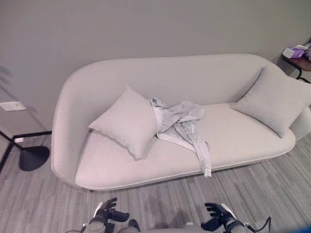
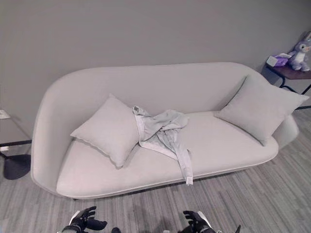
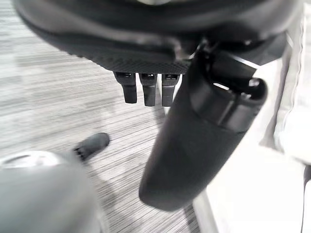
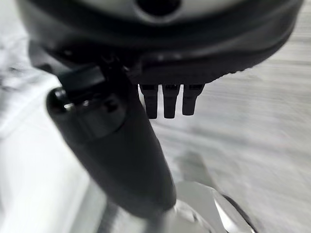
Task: Hang the clothes on the sofa on the clothes rack.
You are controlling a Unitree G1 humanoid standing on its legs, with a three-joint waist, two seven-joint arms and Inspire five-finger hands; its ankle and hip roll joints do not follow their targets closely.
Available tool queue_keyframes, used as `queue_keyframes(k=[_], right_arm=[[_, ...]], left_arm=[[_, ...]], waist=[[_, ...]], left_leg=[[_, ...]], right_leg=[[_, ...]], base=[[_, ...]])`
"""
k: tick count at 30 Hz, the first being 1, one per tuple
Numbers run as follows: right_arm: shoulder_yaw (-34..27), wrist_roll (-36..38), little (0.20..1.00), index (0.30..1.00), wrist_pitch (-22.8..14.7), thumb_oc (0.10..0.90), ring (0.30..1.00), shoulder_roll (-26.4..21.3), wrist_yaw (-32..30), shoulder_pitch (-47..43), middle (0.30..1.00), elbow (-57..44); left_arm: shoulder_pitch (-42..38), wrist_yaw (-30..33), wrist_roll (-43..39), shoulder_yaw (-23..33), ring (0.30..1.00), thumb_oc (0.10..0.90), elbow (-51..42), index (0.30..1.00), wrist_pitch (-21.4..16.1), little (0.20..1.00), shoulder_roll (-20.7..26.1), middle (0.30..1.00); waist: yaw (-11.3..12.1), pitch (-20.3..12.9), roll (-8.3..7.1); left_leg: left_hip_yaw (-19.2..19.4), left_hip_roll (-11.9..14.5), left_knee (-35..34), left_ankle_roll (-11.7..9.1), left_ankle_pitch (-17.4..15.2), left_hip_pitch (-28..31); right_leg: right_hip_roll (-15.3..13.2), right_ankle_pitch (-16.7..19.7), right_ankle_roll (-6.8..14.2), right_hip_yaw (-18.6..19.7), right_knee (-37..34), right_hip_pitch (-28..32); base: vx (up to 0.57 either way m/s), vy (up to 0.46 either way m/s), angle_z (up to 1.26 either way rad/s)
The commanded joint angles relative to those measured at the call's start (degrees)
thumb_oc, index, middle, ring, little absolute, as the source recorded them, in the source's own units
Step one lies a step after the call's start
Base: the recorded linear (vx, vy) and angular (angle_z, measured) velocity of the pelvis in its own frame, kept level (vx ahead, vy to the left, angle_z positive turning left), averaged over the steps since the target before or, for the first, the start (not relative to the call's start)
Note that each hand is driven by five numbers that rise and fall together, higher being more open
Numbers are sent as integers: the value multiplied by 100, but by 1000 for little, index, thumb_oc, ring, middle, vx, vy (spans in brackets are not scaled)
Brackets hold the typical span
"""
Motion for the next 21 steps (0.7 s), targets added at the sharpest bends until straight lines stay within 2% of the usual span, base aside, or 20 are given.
queue_keyframes(k=[1, 2, 3, 4, 6, 7, 8, 9, 10, 12, 13, 14, 15, 16, 17, 19, 20, 21], right_arm=[[-330, -219, 900, 900, -154, 800, 900, 122, -134, -248, 900, -285], [-405, -239, 900, 900, -136, 800, 900, 110, -162, -224, 900, -309], [-467, -251, 900, 900, -123, 800, 900, 83, -189, -223, 900, -327], [-490, -271, 900, 900, -102, 800, 900, 72, -206, -215, 900, -349], [-504, -339, 900, 900, -78, 800, 900, 101, -315, -192, 900, -360], [-504, -339, 900, 900, -78, 800, 900, 101, -316, -191, 900, -361], [-480, -460, 900, 900, -27, 800, 900, 99, -331, -193, 900, -435], [-480, -461, 900, 900, -25, 800, 900, 98, -331, -191, 900, -437], [-422, -515, 900, 900, -23, 800, 900, 71, -299, -207, 900, -536], [-388, -507, 900, 900, -26, 800, 900, 58, -266, -214, 900, -572], [-337, -548, 900, 900, -33, 800, 900, -36, -191, -169, 900, -686], [-337, -548, 900, 900, -32, 800, 900, -35, -190, -169, 900, -687], [-335, -532, 900, 900, -51, 800, 900, -110, -152, -183, 900, -710], [-341, -555, 900, 900, -75, 800, 900, -313, -118, -152, 900, -799], [-404, -456, 900, 900, -80, 800, 900, -394, -143, -109, 900, -812], [-563, -345, 900, 900, -77, 800, 900, -536, -193, 34, 900, -845], [-593, -361, 900, 900, -58, 800, 900, -558, -243, 43, 900, -853], [-611, -387, 900, 900, -49, 800, 900, -573, -313, 18, 900, -865]], left_arm=[[-124, 100, 63, 42, 900, 800, -454, 900, -254, 900, 72, 900], [-113, 107, 85, 44, 900, 800, -558, 900, -263, 900, 82, 900], [-87, 127, 110, 53, 900, 800, -654, 900, -282, 900, 103, 900], [-60, 150, 153, 59, 900, 800, -695, 900, -287, 900, 126, 900], [-61, 293, 198, 130, 900, 800, -718, 900, -308, 900, 133, 900], [-60, 293, 198, 130, 900, 800, -719, 900, -308, 900, 133, 900], [-61, 354, 230, 199, 900, 800, -774, 900, -329, 900, 127, 900], [-59, 354, 231, 200, 900, 800, -774, 900, -329, 900, 126, 900], [-47, 340, 180, 257, 900, 800, -850, 900, -328, 900, 131, 900], [-68, 326, 165, 237, 900, 800, -868, 900, -336, 900, 136, 900], [-38, 279, 330, 119, 900, 800, -961, 900, -327, 900, 168, 900], [-37, 279, 331, 119, 900, 800, -962, 900, -327, 900, 170, 900], [-43, 255, 288, 78, 900, 800, -1024, 900, -347, 900, 130, 900], [-62, 232, 50, 45, 900, 800, -1183, 900, -372, 900, 62, 900], [-57, 238, 39, -5, 900, 800, -1332, 900, -374, 900, 26, 900], [15, 248, 12, -53, 900, 800, -1601, 900, -359, 900, -20, 900], [85, 344, -56, 6, 900, 800, -1718, 900, -358, 900, -48, 900], [94, 387, -114, 6, 900, 800, -1779, 900, -369, 900, -91, 900]], waist=[[162, 281, 82], [176, 268, 92], [201, 259, 100], [194, 250, 105], [173, 239, 16], [178, 241, 20], [150, 256, -36], [179, 251, -29], [189, 267, -26], [188, 281, -24], [158, 274, -50], [155, 269, -59], [108, 268, -15], [20, 332, 101], [-3, 381, 137], [9, 492, 157], [46, 544, 132], [153, 596, 103]], left_leg=[[22, 379, 45, -318, -524, -168], [-3, 436, 45, -383, -626, -126], [-36, 476, 45, -469, -665, -119], [-90, 531, 45, -549, -673, -103], [-184, 537, 45, -647, -682, -86], [-180, 544, 45, -651, -684, -81], [-220, 586, 45, -746, -764, 102], [-188, 594, 45, -751, -774, 109], [-191, 677, 45, -861, -847, 335], [-210, 708, 45, -901, -859, 413], [-293, 824, 45, -991, -928, 578], [-296, 815, 45, -988, -922, 568], [-311, 979, 45, -1056, -829, 656], [-467, 1438, 1089, -1071, -481, 295], [-609, 1651, 1921, -1007, -219, -163], [-748, 1888, 3250, -959, 264, -877], [-744, 1853, 3687, -962, 218, -1096], [-1021, 1504, 3895, -931, 7, -1416]], right_leg=[[-608, 1714, 146, -314, -1695, 811], [-767, 1732, 157, -556, -2371, 963], [-811, 1835, 186, -758, -3108, 1030], [-720, 1957, 216, -801, -3777, 1122], [-532, 2258, 288, -506, -5071, 979], [-520, 2269, 286, -508, -5092, 991], [-529, 2465, 484, -103, -5339, 559], [-514, 2467, 482, -69, -5339, 539], [-548, 2595, 586, -80, -5339, 284], [-511, 2561, 574, -127, -5339, 332], [-329, 2371, 525, -25, -5339, 507], [-338, 2374, 525, -24, -5339, 498], [-168, 2350, 509, 20, -5339, 592], [97, 2128, 284, -113, -5339, 831], [220, 1985, 143, -207, -5339, 964], [473, 1645, -128, -402, -5339, 1313], [562, 1510, -240, -382, -5339, 1398], [603, 1449, -281, -275, -5339, 1418]], base=[[242, -221, 31], [232, -280, 31], [237, -305, 28], [220, -334, 14], [146, -288, -3], [201, -338, 11], [173, -224, 21], [361, -467, 24], [271, -373, 17], [253, -404, 6], [156, -306, -14], [241, -469, -16], [211, -528, 13], [244, -690, 39], [203, -676, 47], [129, -451, 44], [122, -354, 27], [81, -199, 10]])
